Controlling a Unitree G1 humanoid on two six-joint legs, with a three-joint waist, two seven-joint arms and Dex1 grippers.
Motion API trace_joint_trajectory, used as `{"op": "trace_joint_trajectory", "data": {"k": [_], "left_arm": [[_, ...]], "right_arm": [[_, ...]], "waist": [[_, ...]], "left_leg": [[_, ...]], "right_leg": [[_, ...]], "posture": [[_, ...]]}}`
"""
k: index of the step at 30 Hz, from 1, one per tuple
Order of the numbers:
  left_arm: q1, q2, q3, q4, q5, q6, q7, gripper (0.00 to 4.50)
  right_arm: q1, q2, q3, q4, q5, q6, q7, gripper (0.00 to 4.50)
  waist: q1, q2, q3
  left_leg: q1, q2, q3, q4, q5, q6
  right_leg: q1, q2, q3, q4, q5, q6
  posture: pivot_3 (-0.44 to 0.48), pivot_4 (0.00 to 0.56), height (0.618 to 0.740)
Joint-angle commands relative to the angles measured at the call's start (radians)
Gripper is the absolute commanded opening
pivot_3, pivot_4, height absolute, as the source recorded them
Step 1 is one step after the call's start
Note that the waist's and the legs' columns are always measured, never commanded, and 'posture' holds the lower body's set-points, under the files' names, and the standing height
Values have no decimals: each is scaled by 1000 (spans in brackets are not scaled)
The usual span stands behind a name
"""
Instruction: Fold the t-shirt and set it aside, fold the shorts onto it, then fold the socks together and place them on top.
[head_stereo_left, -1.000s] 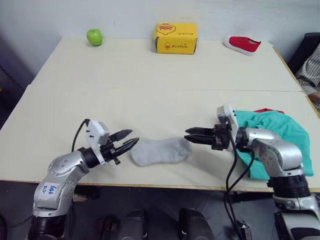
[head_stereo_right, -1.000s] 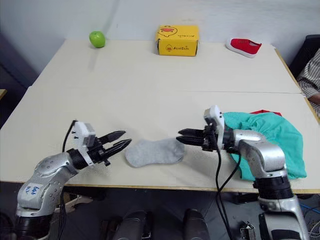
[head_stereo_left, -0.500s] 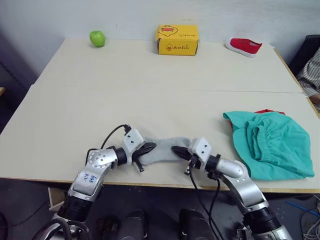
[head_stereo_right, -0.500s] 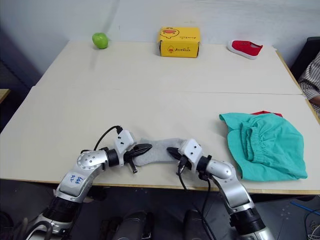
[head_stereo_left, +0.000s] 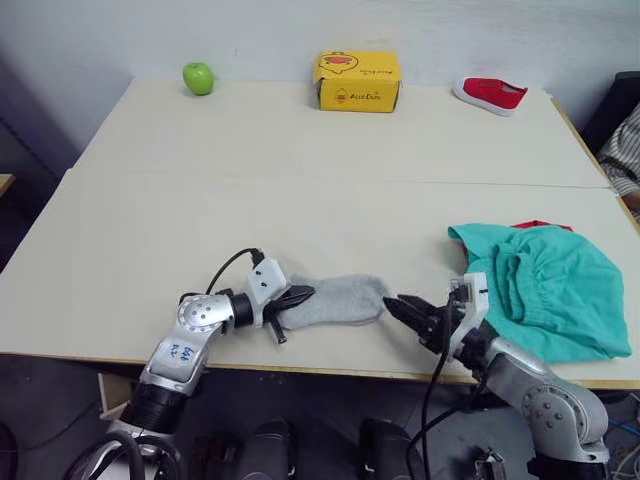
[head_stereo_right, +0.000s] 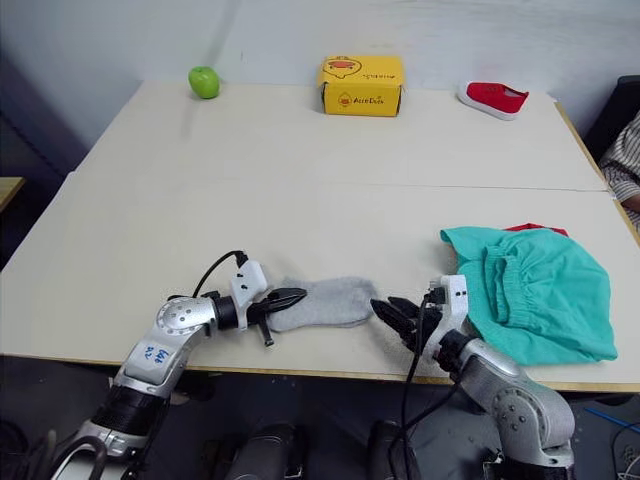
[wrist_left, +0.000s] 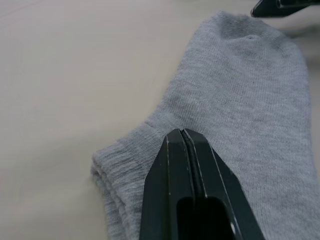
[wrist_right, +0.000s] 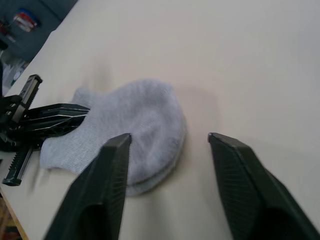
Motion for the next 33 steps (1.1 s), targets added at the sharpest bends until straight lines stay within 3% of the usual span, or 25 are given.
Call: {"op": "trace_joint_trajectory", "data": {"k": [1,3,4,9,13,23,28,33], "left_arm": [[-16,-13,-7,19,15,-8,3,0],[-21,-19,-1,18,13,-3,8,0],[-21,-21,-2,17,14,-1,8,0],[-18,-23,-4,17,14,8,1,0],[-16,-23,-1,14,13,15,3,0],[-19,-36,-5,19,14,18,9,0],[-60,-72,-22,53,24,7,11,0],[-110,-88,-23,110,28,-3,5,0]], "right_arm": [[-3,34,-38,-1,180,143,-158,3678],[-13,43,-46,19,270,191,-224,4344],[-19,45,-38,29,312,214,-253,4474],[-94,85,60,93,431,267,-361,4474],[-157,122,84,148,416,230,-410,3516],[-120,79,18,83,296,62,-402,22],[-106,43,35,-20,133,-73,-384,22],[-185,-35,194,-166,-91,-97,-401,22]], "waist": [[0,0,-2],[-1,0,-2],[-2,0,-2],[-19,0,-3],[-24,0,-3],[-17,-2,-4],[-1,-2,-4],[-3,-1,-4]], "left_leg": [[0,0,0,0,0,1],[0,0,0,0,0,1],[0,0,0,0,0,1],[0,2,1,-1,0,1],[0,4,2,-1,0,0],[0,2,2,0,0,3],[-3,-1,2,1,0,6],[-5,-1,3,0,0,5]], "right_leg": [[0,0,0,0,0,0],[0,3,0,-1,0,0],[0,3,0,-1,0,0],[0,4,0,0,-1,-1],[-1,8,-1,3,-1,-2],[-1,8,0,5,-1,-2],[-1,5,0,-1,1,1],[-4,6,0,0,1,1]], "posture": [[0,150,740],[0,150,740],[0,150,740],[0,150,740],[0,150,740],[0,150,740],[0,150,740],[0,150,740]]}}
